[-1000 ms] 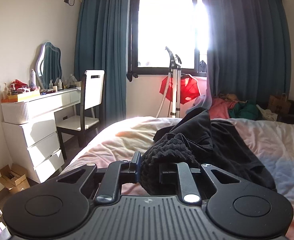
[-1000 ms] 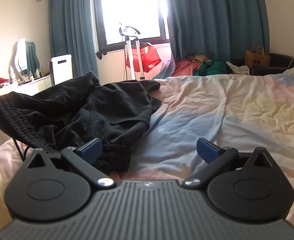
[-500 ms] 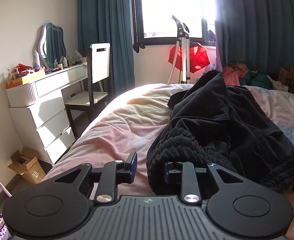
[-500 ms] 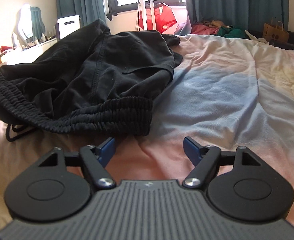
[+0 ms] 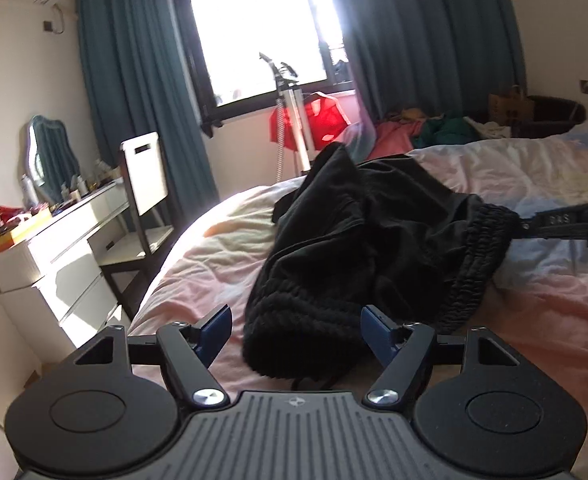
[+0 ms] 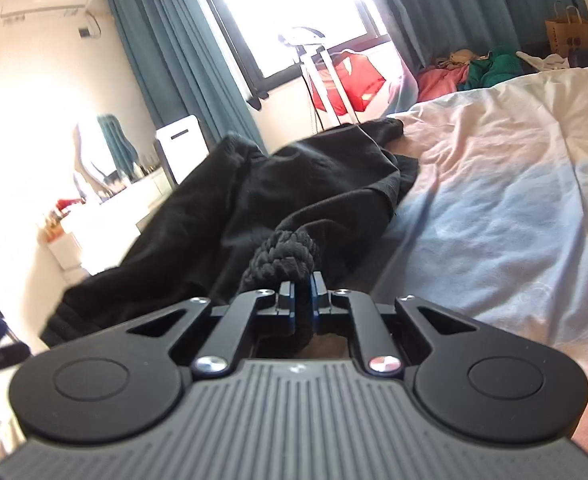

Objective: Fold clothes

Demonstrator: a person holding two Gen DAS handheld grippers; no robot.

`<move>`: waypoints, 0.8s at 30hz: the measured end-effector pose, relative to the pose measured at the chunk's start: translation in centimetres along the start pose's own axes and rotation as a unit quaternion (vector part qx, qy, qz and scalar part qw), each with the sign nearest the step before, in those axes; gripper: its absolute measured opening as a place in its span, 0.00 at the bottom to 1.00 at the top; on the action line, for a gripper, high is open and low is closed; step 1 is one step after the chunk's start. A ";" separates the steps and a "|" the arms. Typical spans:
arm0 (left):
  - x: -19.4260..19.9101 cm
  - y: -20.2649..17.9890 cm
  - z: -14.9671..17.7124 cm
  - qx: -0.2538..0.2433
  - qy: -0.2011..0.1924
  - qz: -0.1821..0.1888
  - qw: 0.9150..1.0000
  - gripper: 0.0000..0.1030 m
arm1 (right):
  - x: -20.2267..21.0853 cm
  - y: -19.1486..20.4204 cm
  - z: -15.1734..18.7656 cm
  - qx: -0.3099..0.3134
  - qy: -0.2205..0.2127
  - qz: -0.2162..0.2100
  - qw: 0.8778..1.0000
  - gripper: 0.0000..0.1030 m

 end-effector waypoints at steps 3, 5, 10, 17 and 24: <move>-2.8 -4.3 -1.6 -0.076 0.006 0.046 0.996 0.76 | 0.3 -0.3 -0.9 -0.016 0.013 -0.019 1.000 0.10; -5.6 -7.0 -1.9 -0.114 0.022 0.068 0.991 0.76 | 0.1 -0.8 -1.0 -0.031 0.026 -0.027 0.999 0.10; -13.0 -11.4 -1.7 -0.216 0.052 0.064 0.973 0.73 | 0.1 -1.9 -1.5 -0.052 0.050 -0.050 0.996 0.10; -19.8 -13.4 -4.1 -0.208 0.047 0.045 0.976 0.41 | 1.1 -1.9 -2.7 -0.058 0.045 -0.092 0.993 0.11; -20.1 -5.4 -9.9 -0.042 -0.007 0.030 0.999 0.17 | 4.3 -1.3 -5.3 -0.042 -0.038 -0.117 0.991 0.12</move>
Point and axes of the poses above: each gripper's, at about its wrist camera, not at the fingertips, and x roughly against the way its jaws point, y to its left, z to its underside, the point moved 6 cm from there along -x, roughly the way its jaws point, and after that the axes turned 14 degrees about z, right-handed, at the moved point
